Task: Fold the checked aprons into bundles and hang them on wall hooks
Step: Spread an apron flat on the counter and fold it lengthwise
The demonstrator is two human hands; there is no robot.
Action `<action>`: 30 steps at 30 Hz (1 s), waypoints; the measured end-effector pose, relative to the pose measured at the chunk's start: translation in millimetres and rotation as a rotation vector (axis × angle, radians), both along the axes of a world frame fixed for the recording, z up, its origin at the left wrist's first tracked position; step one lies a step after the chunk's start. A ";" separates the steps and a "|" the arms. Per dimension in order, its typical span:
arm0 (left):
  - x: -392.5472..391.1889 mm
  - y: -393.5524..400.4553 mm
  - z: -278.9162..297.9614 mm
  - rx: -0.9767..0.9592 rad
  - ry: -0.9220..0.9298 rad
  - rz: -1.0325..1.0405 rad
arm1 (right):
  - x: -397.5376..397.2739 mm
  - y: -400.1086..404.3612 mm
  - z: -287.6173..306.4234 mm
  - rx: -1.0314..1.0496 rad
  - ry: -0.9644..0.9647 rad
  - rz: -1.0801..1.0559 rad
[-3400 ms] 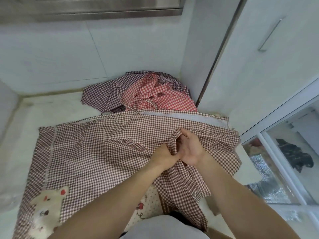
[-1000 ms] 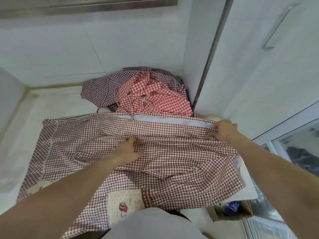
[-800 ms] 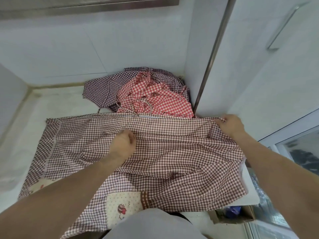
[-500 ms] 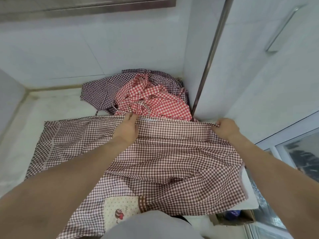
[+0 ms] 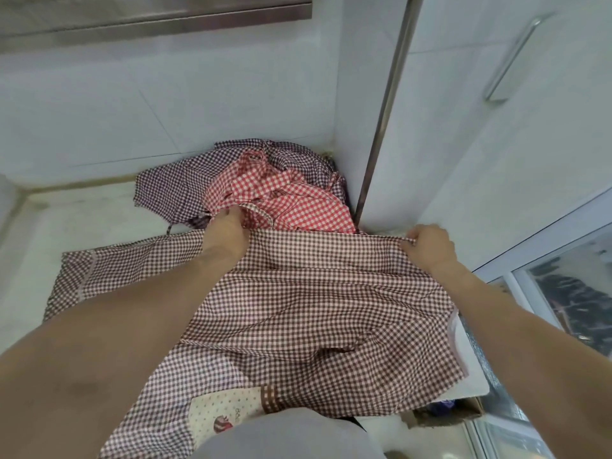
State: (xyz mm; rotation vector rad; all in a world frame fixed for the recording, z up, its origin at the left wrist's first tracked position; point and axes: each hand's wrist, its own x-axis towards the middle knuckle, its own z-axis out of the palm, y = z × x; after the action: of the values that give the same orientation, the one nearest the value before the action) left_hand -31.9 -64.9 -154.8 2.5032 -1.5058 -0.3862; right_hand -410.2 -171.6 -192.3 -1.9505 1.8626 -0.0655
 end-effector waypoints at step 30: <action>-69.4 58.9 -38.7 0.465 -0.048 -0.246 | -50.0 169.6 -32.0 -0.031 -0.034 0.019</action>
State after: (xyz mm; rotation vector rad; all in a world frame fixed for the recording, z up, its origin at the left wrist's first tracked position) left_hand -101.2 -6.0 -193.4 2.6729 -1.9396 -0.8037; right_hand -460.2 -2.1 -224.4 -1.9754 1.8308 -0.1217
